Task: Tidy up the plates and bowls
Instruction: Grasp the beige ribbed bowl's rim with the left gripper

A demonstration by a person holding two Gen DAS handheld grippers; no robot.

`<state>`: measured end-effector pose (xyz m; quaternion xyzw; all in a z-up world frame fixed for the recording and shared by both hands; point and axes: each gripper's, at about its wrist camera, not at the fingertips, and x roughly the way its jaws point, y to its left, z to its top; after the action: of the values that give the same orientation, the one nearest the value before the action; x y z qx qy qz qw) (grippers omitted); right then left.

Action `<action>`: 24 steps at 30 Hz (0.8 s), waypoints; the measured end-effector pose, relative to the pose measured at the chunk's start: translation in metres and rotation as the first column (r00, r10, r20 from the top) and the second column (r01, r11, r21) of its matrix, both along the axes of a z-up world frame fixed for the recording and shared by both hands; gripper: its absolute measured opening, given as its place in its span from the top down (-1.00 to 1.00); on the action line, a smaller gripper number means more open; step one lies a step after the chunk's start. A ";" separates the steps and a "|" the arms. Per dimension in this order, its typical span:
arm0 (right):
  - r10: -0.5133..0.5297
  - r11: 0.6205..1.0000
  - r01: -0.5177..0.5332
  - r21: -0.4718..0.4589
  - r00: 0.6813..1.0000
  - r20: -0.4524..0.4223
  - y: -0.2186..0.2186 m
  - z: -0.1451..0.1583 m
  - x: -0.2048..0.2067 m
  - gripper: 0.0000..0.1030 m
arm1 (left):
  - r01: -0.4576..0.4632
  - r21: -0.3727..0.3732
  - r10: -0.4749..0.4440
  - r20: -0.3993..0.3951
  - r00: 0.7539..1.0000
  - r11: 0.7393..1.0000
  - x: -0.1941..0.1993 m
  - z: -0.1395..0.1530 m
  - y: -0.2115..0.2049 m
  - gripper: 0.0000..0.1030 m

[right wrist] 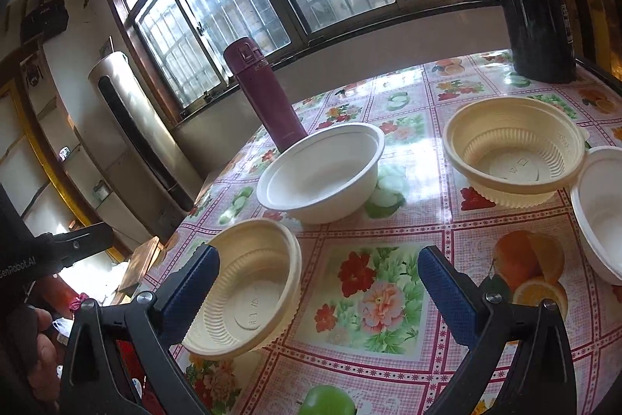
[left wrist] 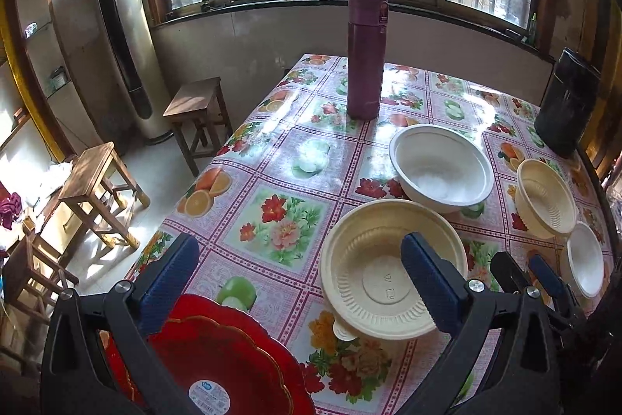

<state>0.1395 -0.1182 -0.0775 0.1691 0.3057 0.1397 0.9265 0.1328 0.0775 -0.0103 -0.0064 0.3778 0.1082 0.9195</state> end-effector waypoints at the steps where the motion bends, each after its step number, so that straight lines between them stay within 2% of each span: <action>1: -0.003 1.000 0.003 0.004 1.000 -0.010 -0.001 -0.002 0.001 -0.99 | 0.001 0.015 -0.001 -0.006 1.000 1.000 0.000 -0.003 -0.002 -1.00; 5: -0.026 0.999 0.027 0.032 0.999 -0.034 -0.006 -0.005 0.003 -0.99 | 0.002 0.082 0.001 -0.025 1.000 0.997 0.004 -0.014 -0.011 -1.00; 8: -0.034 0.999 0.035 0.036 0.999 -0.032 -0.008 -0.005 0.002 -0.99 | -0.004 0.106 0.008 -0.033 0.999 0.994 0.008 -0.018 -0.010 -1.00; 24: -0.031 0.999 0.031 0.022 0.999 -0.016 -0.003 -0.005 0.002 -0.99 | 0.008 0.145 0.001 -0.058 0.998 0.989 0.014 -0.032 -0.014 -1.00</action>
<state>0.1419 -0.1211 -0.0822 0.1850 0.3090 0.1274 0.9242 0.1469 0.0637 -0.0418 0.0645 0.3954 0.1340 0.9064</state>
